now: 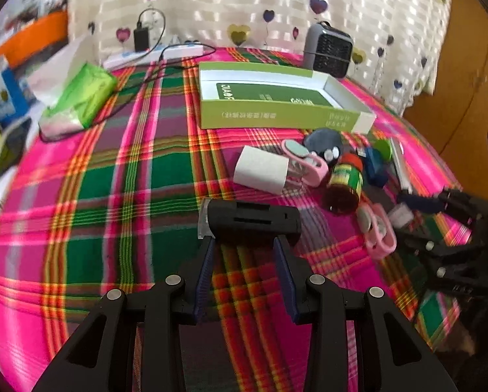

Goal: Organize rigid objects
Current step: 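Move the right tool to the white round container while the left tool approaches the pink hook clip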

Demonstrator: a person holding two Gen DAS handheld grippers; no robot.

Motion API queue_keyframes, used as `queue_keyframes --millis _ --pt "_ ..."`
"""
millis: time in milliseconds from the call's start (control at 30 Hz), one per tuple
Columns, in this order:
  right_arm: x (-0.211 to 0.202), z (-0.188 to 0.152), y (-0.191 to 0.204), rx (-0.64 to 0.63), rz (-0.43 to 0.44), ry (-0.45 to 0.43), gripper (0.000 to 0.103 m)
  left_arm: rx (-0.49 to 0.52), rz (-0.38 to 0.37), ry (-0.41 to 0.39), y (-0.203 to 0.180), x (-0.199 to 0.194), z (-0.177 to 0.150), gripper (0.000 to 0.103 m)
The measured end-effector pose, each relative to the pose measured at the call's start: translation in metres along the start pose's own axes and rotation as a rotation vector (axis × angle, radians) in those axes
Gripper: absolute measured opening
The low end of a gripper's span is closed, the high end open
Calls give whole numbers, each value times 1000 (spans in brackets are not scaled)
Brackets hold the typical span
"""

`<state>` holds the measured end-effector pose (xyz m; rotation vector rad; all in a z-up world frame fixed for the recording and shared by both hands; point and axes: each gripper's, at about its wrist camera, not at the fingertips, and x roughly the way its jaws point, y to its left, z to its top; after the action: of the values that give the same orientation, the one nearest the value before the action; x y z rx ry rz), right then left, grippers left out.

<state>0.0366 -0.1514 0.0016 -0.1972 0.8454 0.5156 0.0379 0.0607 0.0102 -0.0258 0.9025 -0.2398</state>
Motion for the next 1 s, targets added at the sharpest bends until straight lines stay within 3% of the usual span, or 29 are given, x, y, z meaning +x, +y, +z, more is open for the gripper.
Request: queue_keyframes --millis 300,500,600,667,1000 --pt "2 3 2 -14 12 0 56 -46 50 -4 20 -1 3 35" --pt "2 3 4 -28 32 -6 46 -56 16 -21 13 -9 6 35" --pt "1 2 5 -32 39 -11 33 -82 -5 -20 7 -12 5 35" --pt "1 1 6 -36 42 -14 33 -91 -17 -13 1 -13 4 35" --pt "-4 -3 2 -17 25 -20 33 40 -106 16 -57 -11 -5 35"
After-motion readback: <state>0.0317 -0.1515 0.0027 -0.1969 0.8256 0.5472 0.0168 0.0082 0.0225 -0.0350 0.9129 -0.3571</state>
